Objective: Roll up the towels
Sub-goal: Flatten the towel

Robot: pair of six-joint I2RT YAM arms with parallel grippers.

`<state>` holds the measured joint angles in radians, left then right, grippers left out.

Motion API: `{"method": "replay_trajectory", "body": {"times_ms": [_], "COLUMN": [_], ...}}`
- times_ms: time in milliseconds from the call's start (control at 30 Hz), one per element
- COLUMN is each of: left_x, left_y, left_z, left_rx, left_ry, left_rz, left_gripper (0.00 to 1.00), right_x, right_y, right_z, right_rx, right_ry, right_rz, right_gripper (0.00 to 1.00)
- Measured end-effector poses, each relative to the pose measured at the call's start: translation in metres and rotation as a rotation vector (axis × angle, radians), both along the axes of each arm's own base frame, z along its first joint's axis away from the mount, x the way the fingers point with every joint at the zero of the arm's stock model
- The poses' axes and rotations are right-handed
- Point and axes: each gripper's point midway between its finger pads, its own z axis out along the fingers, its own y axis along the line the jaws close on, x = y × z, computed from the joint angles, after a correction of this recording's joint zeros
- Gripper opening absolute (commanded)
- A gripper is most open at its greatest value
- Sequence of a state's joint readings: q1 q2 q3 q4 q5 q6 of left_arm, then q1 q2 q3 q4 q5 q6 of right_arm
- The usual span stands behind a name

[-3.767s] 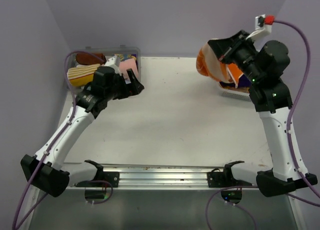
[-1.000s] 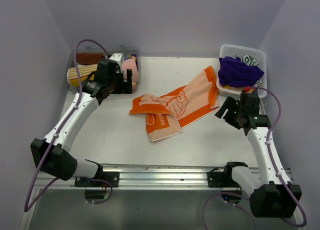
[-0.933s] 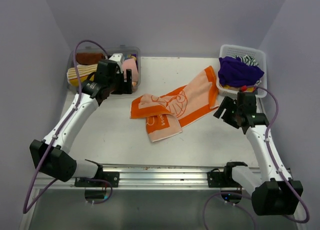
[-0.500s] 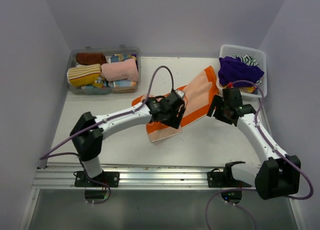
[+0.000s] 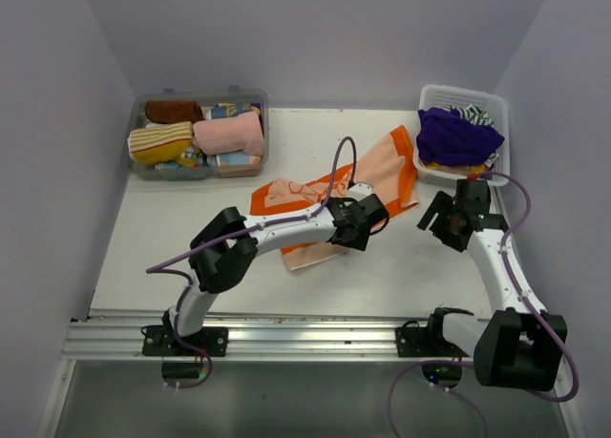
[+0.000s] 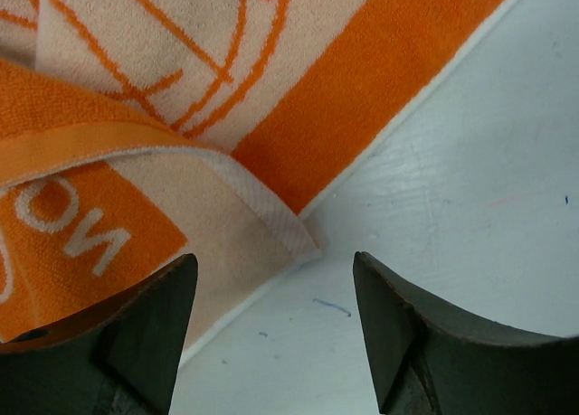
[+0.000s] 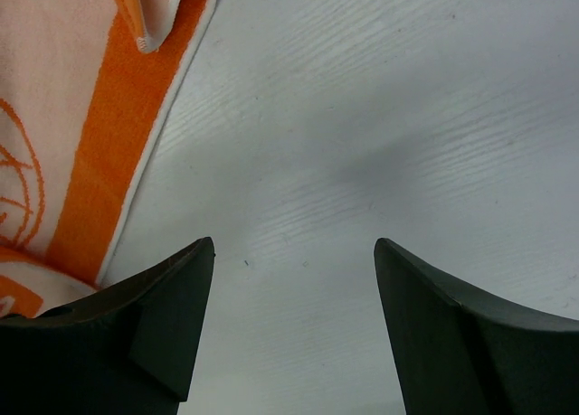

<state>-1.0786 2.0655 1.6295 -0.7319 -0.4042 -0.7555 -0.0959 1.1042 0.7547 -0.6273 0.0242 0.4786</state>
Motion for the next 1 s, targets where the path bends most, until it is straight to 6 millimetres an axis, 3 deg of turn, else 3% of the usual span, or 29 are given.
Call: {"method": "replay_trajectory", "body": {"times_ms": [267, 367, 400, 467, 767, 900, 1000], "left_x": [0.016, 0.019, 0.019, 0.018, 0.017, 0.014, 0.011], "left_y": [-0.004, -0.004, -0.003, -0.002, 0.002, 0.006, 0.011], "left_z": [-0.035, -0.035, -0.035, -0.037, -0.037, -0.036, -0.035], "left_rx": [0.071, 0.072, 0.075, 0.080, 0.087, 0.092, 0.096], "left_ry": [-0.026, -0.037, -0.036, -0.033, -0.033, -0.030, -0.022], "left_rz": [0.079, 0.102, 0.104, 0.112, 0.117, 0.114, 0.110], "left_gripper": [0.62, 0.51, 0.42, 0.37, 0.38, 0.54, 0.53], "right_x": [-0.002, -0.002, -0.002, -0.002, -0.002, -0.002, -0.001], "right_y": [0.006, 0.008, 0.008, 0.008, 0.009, 0.012, 0.012], "right_z": [-0.003, -0.003, -0.003, -0.002, -0.002, -0.002, -0.002], "right_rx": [0.029, 0.035, 0.036, 0.037, 0.043, 0.057, 0.058], "right_ry": [0.006, 0.005, 0.005, 0.005, 0.004, 0.002, 0.001], "right_rz": [0.021, 0.025, 0.025, 0.026, 0.031, 0.039, 0.039], "right_gripper": [0.75, 0.75, 0.75, 0.75, 0.75, 0.75, 0.75]}}
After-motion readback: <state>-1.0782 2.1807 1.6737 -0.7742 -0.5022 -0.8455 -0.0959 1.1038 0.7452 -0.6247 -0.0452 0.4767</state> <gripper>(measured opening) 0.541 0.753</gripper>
